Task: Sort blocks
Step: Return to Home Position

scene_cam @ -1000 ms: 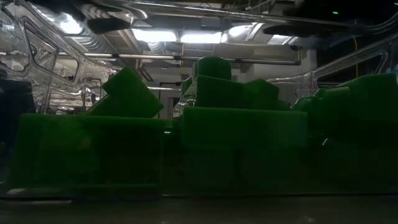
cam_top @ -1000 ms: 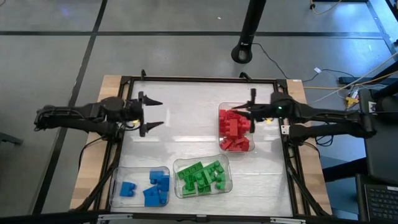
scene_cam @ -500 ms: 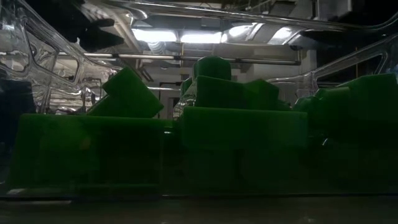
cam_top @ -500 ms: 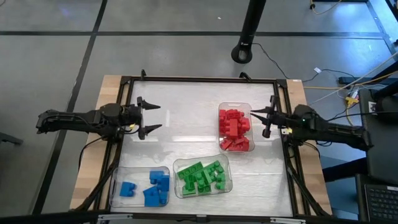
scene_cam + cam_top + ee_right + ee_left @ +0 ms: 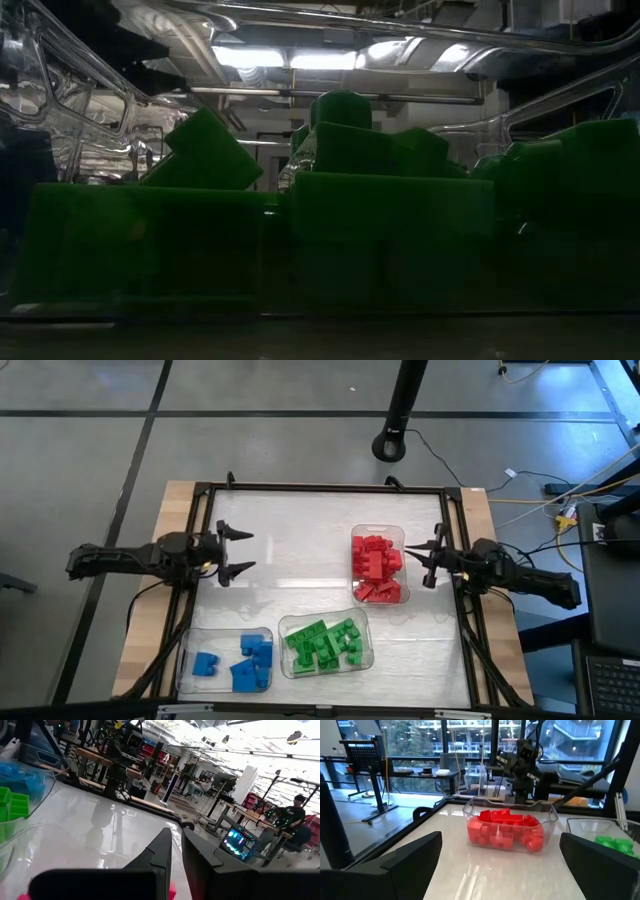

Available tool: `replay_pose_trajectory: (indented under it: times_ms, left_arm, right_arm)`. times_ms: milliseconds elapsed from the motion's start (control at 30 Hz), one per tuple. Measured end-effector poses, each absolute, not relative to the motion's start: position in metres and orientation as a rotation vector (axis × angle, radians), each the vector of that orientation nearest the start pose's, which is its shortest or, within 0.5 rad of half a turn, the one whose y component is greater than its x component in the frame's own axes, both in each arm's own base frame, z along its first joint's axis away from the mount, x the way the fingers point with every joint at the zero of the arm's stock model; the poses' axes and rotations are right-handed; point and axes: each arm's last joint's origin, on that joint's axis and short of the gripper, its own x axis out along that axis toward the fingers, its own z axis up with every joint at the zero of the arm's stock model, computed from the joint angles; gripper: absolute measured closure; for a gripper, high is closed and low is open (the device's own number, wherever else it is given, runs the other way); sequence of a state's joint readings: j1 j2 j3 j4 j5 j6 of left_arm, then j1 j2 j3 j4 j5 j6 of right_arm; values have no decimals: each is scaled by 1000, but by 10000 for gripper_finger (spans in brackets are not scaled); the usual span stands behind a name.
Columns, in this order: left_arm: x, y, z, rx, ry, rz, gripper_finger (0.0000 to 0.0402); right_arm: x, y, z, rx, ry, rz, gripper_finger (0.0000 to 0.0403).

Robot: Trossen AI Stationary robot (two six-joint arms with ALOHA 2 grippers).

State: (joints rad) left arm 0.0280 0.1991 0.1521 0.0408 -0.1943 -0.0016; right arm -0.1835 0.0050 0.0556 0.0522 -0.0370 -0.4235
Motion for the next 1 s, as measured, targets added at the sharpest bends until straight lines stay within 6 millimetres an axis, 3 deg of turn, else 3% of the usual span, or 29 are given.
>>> replay_pose_trajectory:
  times_ms: [133, 400, 1000]
  left_arm:
    - [101, 8, 193, -20, -15, 222, 9]
    - [96, 9, 171, -28, -54, 228, 9]
    - [97, 9, 170, 24, -38, 233, 9]
  right_arm:
    - [95, -16, 175, -407, -59, -125, 359]
    - [95, -15, 176, -409, -76, -121, 359]
    - [96, -18, 168, -375, 12, -176, 359]
